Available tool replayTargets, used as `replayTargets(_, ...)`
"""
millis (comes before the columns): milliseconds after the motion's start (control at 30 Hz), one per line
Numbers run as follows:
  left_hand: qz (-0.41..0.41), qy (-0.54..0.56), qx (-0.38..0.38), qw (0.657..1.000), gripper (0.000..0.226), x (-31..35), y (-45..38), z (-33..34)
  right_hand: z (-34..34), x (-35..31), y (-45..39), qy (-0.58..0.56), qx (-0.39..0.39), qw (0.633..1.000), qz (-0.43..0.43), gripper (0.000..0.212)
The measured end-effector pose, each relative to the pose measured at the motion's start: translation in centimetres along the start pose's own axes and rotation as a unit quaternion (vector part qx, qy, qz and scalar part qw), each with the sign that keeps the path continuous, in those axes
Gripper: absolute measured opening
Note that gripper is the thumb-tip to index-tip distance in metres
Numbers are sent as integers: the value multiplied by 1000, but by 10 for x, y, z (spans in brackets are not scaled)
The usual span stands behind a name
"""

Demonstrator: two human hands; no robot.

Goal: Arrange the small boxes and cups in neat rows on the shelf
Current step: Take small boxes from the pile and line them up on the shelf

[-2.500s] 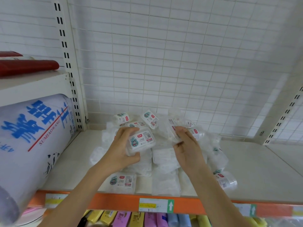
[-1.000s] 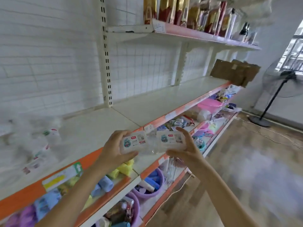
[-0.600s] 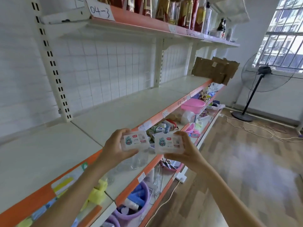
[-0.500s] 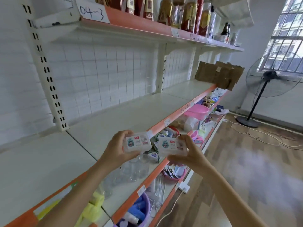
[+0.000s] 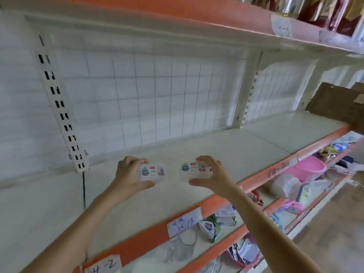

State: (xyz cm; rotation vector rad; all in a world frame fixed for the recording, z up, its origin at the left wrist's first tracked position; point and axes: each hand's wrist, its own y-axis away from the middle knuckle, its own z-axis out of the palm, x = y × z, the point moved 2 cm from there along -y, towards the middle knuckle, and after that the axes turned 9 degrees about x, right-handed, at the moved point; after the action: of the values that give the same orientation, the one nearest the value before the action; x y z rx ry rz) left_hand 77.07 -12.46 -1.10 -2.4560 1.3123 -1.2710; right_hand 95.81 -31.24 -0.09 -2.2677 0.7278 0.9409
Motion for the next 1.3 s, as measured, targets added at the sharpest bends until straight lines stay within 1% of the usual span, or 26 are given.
replayTargets(100,-69,-2,7,998,85,-20,-13,-1,24,9,-49,-19,-48,998,-42,69)
replayTargets(233,-137,-11,78,987,69,-43,-17,-7,54,13,-95,-53,-105,990,-72,69)
replayTargets(267,-150,-25,95,984,69,-48,-16,-10,61,11,-103,-60,-119,988,-77,69)
replayTargets(333,-173,-62,120,976,77,-59,-14,-16,81,5,-115,-72,-153,982,-89,69)
replayTargets(400,-196,-84,128,968,82,-69,-10,-24,105,-3,-121,-73,-190,974,-97,71)
replayTargets(433,-204,-90,131,966,81,-74,-9,-26,117,-8,-122,-72,-204,971,-100,71)
replayTargets(500,-215,-96,137,962,72,-84,-8,-29,142,-17,-124,-70,-220,968,-97,73)
replayTargets(600,-204,-111,191,954,58,-97,-10,-29,172,-29,-126,-56,-214,970,-101,73)
replayTargets(700,-201,-131,255,937,47,-107,-13,-30,189,-39,-128,-32,-164,980,-111,68)
replayTargets(767,-208,-149,279,926,40,-117,-13,-31,194,-44,-128,-16,-140,981,-132,61)
replayTargets(900,-228,-125,285,923,41,-132,-16,-32,200,-46,-131,-1,-144,976,-164,50)
replayTargets(1033,-220,-116,298,922,42,-136,-16,-31,200,-43,-135,-53,-165,976,-134,47)
replayTargets(1167,-211,-124,295,924,43,-140,-16,-30,204,-43,-138,-63,-144,979,-131,40)
replayTargets(1300,-208,-148,294,921,42,-136,-17,-28,208,-42,-139,-55,-131,980,-142,41)
